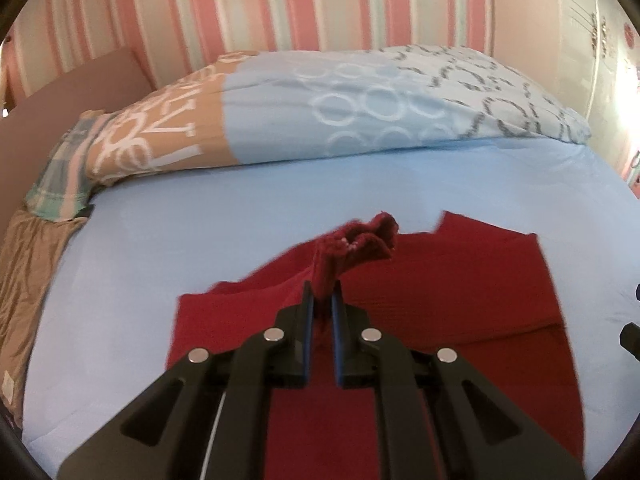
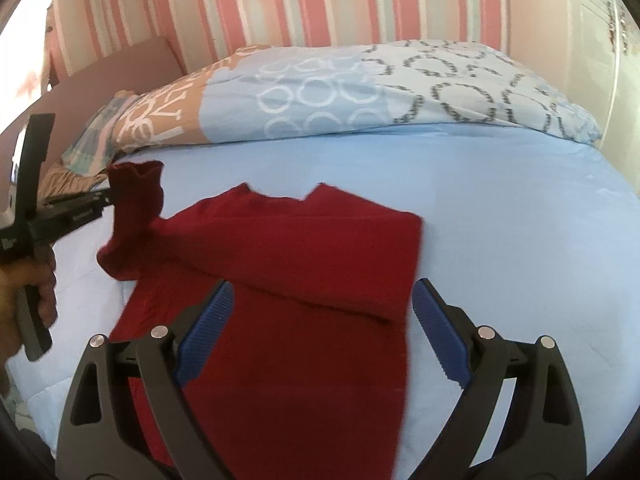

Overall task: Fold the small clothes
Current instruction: 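Lift the cuff with the left tool, lay the sleeve across the body, open, then withdraw both tools from the sweater with sleeves folded in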

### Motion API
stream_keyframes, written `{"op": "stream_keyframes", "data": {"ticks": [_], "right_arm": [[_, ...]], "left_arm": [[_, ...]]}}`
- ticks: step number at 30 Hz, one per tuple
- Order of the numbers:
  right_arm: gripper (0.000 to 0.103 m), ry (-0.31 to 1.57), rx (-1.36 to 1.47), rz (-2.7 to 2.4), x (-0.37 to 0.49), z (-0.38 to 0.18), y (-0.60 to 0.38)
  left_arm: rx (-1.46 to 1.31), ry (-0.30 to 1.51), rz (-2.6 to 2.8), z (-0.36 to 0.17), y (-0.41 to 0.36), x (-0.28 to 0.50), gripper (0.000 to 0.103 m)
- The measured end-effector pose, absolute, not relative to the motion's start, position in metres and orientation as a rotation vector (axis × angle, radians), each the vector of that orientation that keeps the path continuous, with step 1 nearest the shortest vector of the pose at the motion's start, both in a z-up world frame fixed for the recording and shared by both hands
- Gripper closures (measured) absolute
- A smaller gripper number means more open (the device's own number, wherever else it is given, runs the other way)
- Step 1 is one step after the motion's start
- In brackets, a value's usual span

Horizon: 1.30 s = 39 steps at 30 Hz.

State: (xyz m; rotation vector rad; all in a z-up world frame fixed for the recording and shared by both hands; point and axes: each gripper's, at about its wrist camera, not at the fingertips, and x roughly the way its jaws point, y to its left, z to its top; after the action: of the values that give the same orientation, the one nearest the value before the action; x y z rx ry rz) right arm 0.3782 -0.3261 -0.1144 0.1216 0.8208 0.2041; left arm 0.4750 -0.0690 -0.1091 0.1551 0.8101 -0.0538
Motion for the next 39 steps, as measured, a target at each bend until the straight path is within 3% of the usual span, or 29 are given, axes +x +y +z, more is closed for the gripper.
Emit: {"op": "stream_keyframes", "data": {"ticks": [18, 31, 33, 35, 37, 39], "right_arm": [[0.012, 0.842, 0.188, 0.109, 0.378, -0.153, -0.433], [0.012, 0.830, 0.176, 0.061, 0.376, -0.162, -0.463], [0.012, 0.830, 0.180, 0.062, 0.376, -0.162, -0.463], [0.012, 0.830, 0.175, 0.065, 0.376, -0.162, -0.461], [0.012, 0.830, 0.170, 0.067, 0.377, -0.162, -0.460], [0.012, 0.830, 0.168, 0.065, 0.377, -0.162, -0.460]], "left_arm": [[0.197, 0.836, -0.186, -0.157, -0.252, 0.508, 0.096], [0.105, 0.923, -0.184, -0.204, -0.275, 0.508, 0.094], [0.086, 0.944, -0.197, -0.213, -0.277, 0.508, 0.088], [0.070, 0.959, -0.220, -0.223, -0.282, 0.508, 0.058], [0.062, 0.939, -0.224, -0.223, -0.284, 0.503, 0.045], [0.057, 0.917, -0.212, -0.217, -0.283, 0.497, 0.044]]}}
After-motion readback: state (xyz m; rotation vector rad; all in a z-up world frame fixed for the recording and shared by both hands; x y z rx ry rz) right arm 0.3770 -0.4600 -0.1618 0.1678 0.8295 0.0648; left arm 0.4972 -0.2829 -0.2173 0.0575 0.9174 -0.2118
